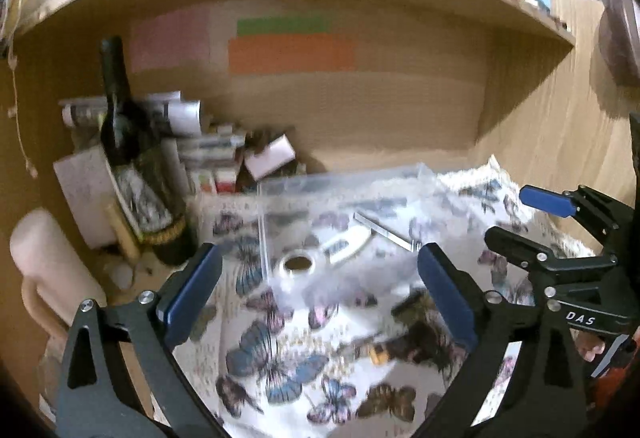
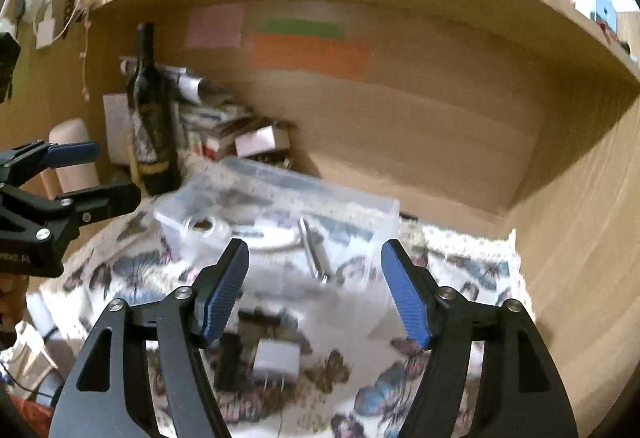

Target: Organize rigid objects

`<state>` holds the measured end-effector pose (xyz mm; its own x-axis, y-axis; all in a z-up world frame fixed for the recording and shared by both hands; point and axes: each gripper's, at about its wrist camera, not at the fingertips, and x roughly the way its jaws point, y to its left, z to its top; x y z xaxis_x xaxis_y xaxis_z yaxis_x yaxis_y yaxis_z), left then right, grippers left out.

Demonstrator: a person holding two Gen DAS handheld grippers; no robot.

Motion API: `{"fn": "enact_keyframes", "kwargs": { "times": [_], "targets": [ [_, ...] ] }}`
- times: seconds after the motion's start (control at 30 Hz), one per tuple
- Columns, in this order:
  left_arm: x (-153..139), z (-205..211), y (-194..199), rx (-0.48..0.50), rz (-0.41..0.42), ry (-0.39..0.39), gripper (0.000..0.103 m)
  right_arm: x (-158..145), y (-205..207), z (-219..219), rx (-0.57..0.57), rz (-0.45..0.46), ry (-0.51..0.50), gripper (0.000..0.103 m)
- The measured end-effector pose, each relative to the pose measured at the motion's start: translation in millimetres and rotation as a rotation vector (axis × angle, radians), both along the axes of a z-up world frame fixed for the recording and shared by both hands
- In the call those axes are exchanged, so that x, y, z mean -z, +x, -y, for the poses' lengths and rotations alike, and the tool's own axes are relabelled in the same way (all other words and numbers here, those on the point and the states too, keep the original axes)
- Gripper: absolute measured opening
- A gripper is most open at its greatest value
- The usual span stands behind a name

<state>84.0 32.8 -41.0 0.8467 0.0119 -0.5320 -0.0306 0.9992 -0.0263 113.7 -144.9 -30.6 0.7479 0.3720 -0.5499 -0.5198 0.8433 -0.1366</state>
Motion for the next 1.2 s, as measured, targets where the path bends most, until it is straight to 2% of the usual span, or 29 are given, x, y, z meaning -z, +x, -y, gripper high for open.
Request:
{"fn": "enact_keyframes", "kwargs": {
  "times": [0.23,0.43,0.6,0.67,0.73,0.83,1.13,1.2],
  "targets": [
    [37,1,-6,0.006,-0.113,-0.026,0.099,40,-2,11,0.021,-0.135,0.001,0.066],
    [61,12,-3,0.055,-0.187,-0.062,0.099,73,-8,19,0.04,-0.24,0.001,0.065],
    [69,23,-1,0.086,-0.206,-0.08,0.099,92,-10,19,0.032,-0.309,-0.002,0.047],
    [71,26,-1,0.096,-0.216,-0.085,0.095,97,-8,20,0.024,-0.342,0.014,0.043],
    [75,30,0,0.108,-0.234,-0.085,0.087,101,-6,21,0.016,-0.366,0.029,0.039],
    [81,37,2,0.122,-0.255,-0.079,0.079,105,-5,23,0.0,-0.388,0.05,0.029],
    [92,64,14,0.193,-0.313,-0.093,0.052,103,-9,42,0.018,-0.379,0.108,0.028],
    [93,69,18,0.201,-0.318,-0.095,0.051,100,-10,49,0.033,-0.364,0.118,0.028]
  ]
}}
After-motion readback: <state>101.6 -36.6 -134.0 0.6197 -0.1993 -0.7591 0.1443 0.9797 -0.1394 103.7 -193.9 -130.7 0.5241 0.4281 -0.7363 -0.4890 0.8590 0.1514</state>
